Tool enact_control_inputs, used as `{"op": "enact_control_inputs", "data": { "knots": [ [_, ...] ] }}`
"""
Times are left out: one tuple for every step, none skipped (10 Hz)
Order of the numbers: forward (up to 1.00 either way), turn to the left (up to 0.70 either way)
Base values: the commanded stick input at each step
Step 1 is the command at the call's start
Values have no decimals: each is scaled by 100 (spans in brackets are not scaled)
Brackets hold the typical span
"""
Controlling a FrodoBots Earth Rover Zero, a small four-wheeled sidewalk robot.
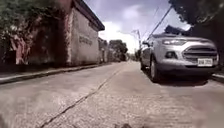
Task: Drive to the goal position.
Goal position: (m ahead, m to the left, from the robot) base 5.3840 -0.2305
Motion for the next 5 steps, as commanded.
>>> {"op": "enact_control_inputs", "data": {
  "knots": [
    [85, 1],
    [85, 1],
    [85, 1],
    [85, 1],
    [85, 1]
  ]
}}
